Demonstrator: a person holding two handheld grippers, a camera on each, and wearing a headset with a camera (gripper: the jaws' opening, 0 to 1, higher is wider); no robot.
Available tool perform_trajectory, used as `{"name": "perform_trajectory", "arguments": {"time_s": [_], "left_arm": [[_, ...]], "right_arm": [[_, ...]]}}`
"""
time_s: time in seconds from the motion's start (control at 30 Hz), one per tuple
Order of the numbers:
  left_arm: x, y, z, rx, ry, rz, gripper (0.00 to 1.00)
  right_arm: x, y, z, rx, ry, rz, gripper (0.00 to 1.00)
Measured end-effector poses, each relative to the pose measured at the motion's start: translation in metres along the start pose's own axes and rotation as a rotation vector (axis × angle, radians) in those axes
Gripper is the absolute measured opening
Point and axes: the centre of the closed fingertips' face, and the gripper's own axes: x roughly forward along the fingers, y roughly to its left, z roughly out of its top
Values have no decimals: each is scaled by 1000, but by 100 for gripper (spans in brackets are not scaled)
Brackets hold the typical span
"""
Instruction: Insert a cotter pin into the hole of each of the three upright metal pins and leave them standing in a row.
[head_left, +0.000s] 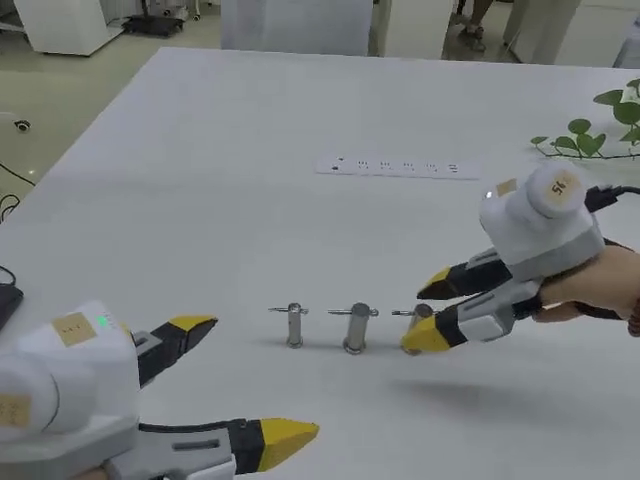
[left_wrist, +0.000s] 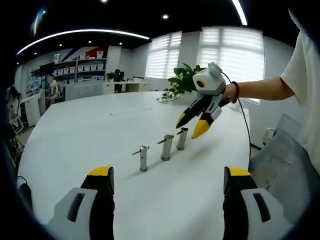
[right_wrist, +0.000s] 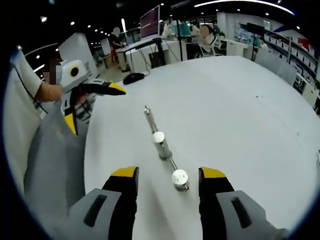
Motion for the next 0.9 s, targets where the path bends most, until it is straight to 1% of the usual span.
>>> {"name": "perform_trajectory", "arguments": {"time_s": [0.07,0.17,0.23,0.27,0.3,0.37,0.47,0.6,0.63,0.67,0.7,0.83,0.9], "left_arm": [[-2,2,2,1,-5,7,91],[-4,2,4,9,2,15,91],[-6,3,4,25,16,20,91],[-6,2,5,26,18,23,91],[-7,3,5,24,19,25,91],[-8,3,6,22,20,27,91],[-11,1,8,27,28,33,91],[-15,-1,10,20,27,40,91],[-16,0,10,17,31,44,91],[-17,0,10,15,32,46,91],[-18,0,9,13,34,49,90],[-24,2,9,12,37,71,90],[-28,3,10,8,34,80,91]], "right_arm": [[-4,2,0,4,-17,-27,53],[-10,5,0,20,-48,-59,61],[-14,7,2,46,-77,-85,63],[-16,8,2,50,-87,-91,64],[-19,10,3,58,-102,-108,64],[-23,13,1,66,-110,-119,67],[-30,18,1,106,-145,-144,70],[-38,26,-6,129,-165,-184,74],[-40,26,-6,143,-179,-196,75],[-42,29,-6,171,-205,-200,77],[-44,30,-9,181,-204,-199,78],[-51,38,-19,199,-216,-227,79],[-53,44,-21,225,-234,-229,79]]}}
